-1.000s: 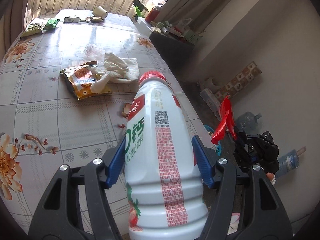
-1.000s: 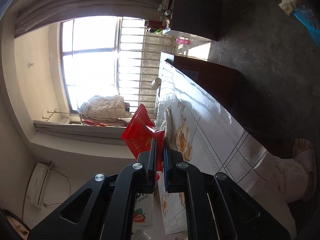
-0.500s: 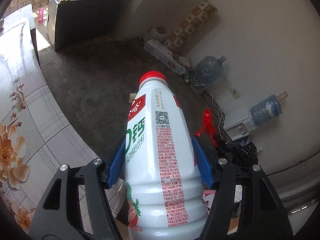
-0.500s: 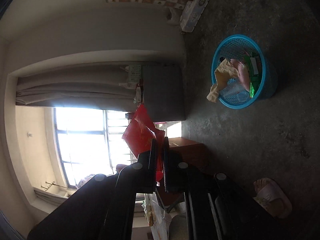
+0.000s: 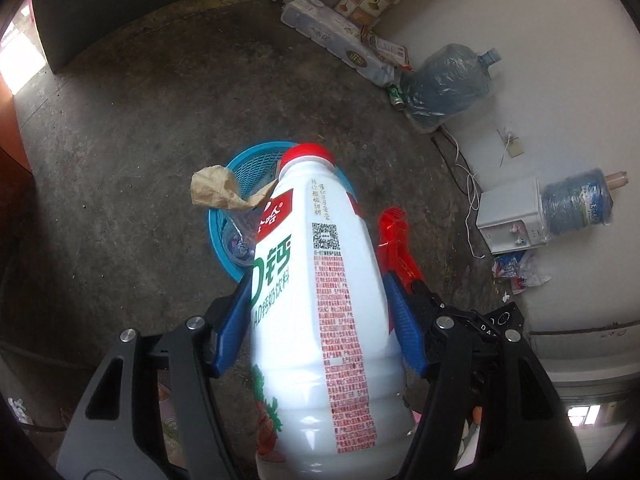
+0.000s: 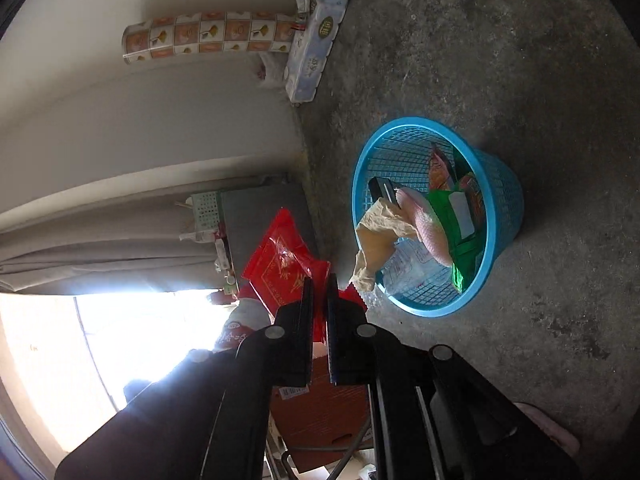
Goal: Collect trash
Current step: 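Carry the bottle and red wrapper to the blue wastebasket and release them, then move both grippers back to the table toward the snack bag and cloth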
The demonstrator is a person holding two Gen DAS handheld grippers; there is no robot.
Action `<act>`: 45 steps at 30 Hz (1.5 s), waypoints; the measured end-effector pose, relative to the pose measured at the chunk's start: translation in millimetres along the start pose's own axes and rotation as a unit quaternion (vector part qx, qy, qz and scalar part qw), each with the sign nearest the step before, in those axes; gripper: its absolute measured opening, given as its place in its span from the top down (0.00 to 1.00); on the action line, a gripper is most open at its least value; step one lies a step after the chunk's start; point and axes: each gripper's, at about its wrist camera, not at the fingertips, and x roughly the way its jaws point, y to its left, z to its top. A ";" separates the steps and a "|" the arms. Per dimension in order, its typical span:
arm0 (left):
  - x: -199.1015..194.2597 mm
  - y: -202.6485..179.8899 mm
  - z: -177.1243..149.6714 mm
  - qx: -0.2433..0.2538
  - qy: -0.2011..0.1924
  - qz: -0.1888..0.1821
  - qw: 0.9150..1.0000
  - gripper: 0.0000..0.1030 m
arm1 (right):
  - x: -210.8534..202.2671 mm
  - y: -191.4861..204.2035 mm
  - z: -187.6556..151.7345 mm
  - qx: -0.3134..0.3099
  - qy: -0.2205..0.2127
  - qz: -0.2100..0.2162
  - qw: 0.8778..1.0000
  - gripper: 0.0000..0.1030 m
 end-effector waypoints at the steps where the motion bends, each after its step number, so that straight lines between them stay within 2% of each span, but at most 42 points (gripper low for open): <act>1: 13.9 1.1 6.6 -0.006 0.010 0.001 1.000 0.41 | 9.7 0.3 8.5 0.000 -0.005 -0.005 1.000 0.93; 3: 44.9 7.0 16.7 -0.030 0.039 0.000 0.999 0.34 | 34.7 -6.7 26.7 -0.005 -0.004 -0.030 1.000 0.90; 4: 59.0 13.2 17.2 -0.047 0.051 0.003 0.998 0.28 | 46.5 -15.7 35.0 0.002 0.000 -0.052 0.999 0.81; 6: 77.7 26.6 15.8 -0.080 0.067 0.008 0.995 0.28 | 69.9 -37.3 47.1 0.018 0.014 -0.086 0.996 0.72; 8: 80.3 39.5 9.5 -0.103 0.074 0.001 0.992 0.28 | 78.9 -52.5 51.8 0.017 0.007 -0.140 0.990 0.71; 9: 77.2 44.2 7.3 -0.104 0.074 -0.004 0.992 0.28 | 78.4 -58.0 52.8 0.016 0.001 -0.149 0.989 0.71; 11: 65.3 48.3 6.1 -0.089 0.067 -0.003 0.994 0.28 | 75.7 -66.9 53.7 0.020 -0.002 -0.146 0.989 0.71; 16: 15.4 50.8 10.6 -0.078 0.021 -0.012 0.997 0.28 | 54.8 -66.7 48.3 0.009 -0.014 -0.142 0.990 0.71; 19: -21.8 46.8 7.0 -0.068 -0.003 -0.031 0.997 0.28 | 28.8 -55.2 38.2 -0.010 -0.024 -0.130 0.991 0.71; 23: -80.4 44.4 -14.8 -0.045 -0.032 -0.049 0.997 0.28 | -14.0 -32.4 15.8 -0.048 -0.033 -0.111 0.992 0.69; 29: -167.0 66.2 -79.2 -0.016 -0.068 -0.066 0.995 0.28 | -62.3 16.2 -29.9 -0.132 -0.023 -0.085 0.987 0.60; 32: -208.5 93.8 -119.0 -0.020 -0.096 -0.080 0.992 0.27 | -73.2 48.2 -55.3 -0.182 -0.005 -0.072 0.981 0.56; 34: -237.1 116.0 -147.4 -0.030 -0.126 -0.075 0.989 0.27 | -74.3 73.0 -73.6 -0.215 0.011 -0.065 0.974 0.53; 40: -322.9 188.6 -236.0 -0.079 -0.235 -0.025 0.968 0.27 | -47.0 150.1 -147.4 -0.323 0.091 -0.049 0.941 0.47; 45: -370.9 244.4 -298.0 -0.130 -0.299 0.037 0.945 0.26 | -1.8 190.7 -234.4 -0.384 0.179 -0.036 0.905 0.44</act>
